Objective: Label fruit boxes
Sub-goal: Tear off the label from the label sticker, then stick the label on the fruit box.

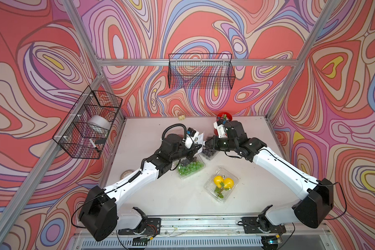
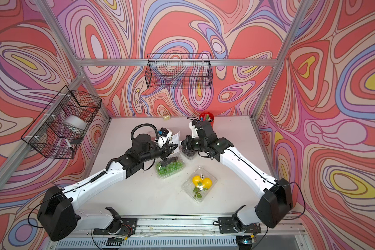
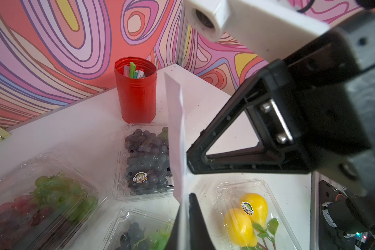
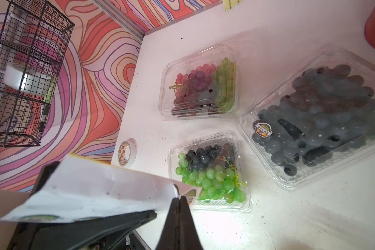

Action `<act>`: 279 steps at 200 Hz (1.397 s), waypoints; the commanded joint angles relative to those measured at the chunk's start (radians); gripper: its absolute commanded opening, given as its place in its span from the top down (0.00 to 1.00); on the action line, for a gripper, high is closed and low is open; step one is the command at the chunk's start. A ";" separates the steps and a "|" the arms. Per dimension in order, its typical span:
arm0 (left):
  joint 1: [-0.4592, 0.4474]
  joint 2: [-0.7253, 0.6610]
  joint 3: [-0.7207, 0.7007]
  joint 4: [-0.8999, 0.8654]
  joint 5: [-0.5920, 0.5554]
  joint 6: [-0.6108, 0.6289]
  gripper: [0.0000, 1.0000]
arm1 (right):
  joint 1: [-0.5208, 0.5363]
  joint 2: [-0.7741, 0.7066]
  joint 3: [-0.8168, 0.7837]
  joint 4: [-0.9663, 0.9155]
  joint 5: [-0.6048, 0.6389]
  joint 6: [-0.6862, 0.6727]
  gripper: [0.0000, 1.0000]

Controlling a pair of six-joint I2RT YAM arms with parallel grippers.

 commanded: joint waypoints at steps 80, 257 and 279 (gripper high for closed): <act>-0.003 -0.017 0.022 -0.023 -0.045 -0.003 1.00 | 0.006 -0.056 -0.004 -0.066 0.091 -0.022 1.00; 0.317 -0.118 -0.084 -0.219 -0.078 -0.214 1.00 | 0.159 0.513 0.442 -0.538 0.232 -0.112 1.00; 0.321 -0.114 -0.098 -0.207 -0.083 -0.236 1.00 | 0.167 0.554 0.473 -0.575 0.237 -0.114 1.00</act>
